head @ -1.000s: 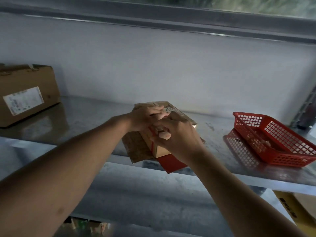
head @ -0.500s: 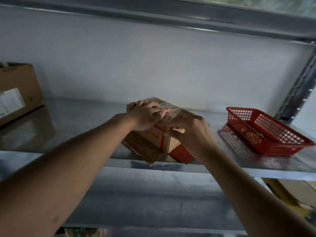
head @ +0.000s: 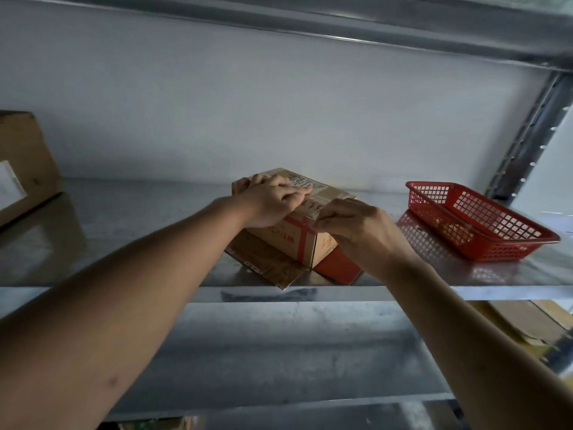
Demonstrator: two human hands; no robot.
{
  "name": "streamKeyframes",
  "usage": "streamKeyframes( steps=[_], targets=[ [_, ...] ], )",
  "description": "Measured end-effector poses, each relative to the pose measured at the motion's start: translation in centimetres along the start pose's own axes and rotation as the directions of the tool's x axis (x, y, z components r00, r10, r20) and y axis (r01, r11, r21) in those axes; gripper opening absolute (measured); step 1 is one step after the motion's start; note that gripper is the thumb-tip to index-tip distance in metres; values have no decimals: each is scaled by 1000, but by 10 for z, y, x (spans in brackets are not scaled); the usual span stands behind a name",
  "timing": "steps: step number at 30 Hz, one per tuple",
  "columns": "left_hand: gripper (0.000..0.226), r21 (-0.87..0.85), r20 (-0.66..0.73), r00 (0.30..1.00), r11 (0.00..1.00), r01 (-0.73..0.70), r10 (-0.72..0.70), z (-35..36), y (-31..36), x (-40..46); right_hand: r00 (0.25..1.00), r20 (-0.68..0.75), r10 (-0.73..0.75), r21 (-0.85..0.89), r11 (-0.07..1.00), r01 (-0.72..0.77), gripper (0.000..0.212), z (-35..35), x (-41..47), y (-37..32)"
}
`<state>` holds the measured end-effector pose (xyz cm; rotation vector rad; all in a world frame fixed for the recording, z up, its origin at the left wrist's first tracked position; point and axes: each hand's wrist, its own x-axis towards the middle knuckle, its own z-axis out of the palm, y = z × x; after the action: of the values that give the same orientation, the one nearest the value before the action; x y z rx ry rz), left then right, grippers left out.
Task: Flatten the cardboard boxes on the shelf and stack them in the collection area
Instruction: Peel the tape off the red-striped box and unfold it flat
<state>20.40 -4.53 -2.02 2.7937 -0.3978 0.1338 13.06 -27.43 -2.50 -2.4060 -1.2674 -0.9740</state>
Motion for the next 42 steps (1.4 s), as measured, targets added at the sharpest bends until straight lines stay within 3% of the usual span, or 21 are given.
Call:
streamKeyframes(
  steps=[6,12,16,18,21,25,30,32,35,37,39,42],
  targets=[
    [47,-4,20,1000,1000,-22,22,0,-6,6,999,-10,-34,-111,993,33,18,3,3,-7],
    [60,-28,16,999,999,-45,45,4,-8,7,983,-70,171,-89,980,-177,15,21,5,-18],
    [60,-13,14,998,998,-55,55,3,-8,9,909,-236,342,45,939,-342,14,37,6,-27],
    [60,-18,17,998,998,-52,52,4,-9,10,892,-249,377,40,924,-379,9,43,4,-31],
    [61,-55,30,998,997,-48,50,6,-9,11,928,-226,295,-7,952,-305,13,40,0,-33],
    [62,-67,31,998,996,-54,56,7,-11,11,967,-124,224,-137,961,-241,35,30,-1,-32],
    [59,-77,30,999,996,-39,42,7,-12,10,971,-176,163,-239,950,-203,9,30,5,-36],
    [60,-70,31,999,997,-41,43,7,-11,10,951,-216,220,-206,942,-265,7,32,7,-39],
    [58,-62,26,999,997,-43,45,6,-11,9,850,-331,409,3,902,-432,10,36,7,-42],
    [60,-50,39,998,997,-54,55,5,-10,9,714,-382,587,216,808,-549,9,37,8,-44],
    [66,-33,47,996,997,-69,70,4,-9,8,515,-348,783,467,621,-629,11,38,10,-43],
    [62,-34,48,996,997,-69,71,3,-9,6,260,-143,955,795,267,-544,10,38,13,-40]
  ],
)
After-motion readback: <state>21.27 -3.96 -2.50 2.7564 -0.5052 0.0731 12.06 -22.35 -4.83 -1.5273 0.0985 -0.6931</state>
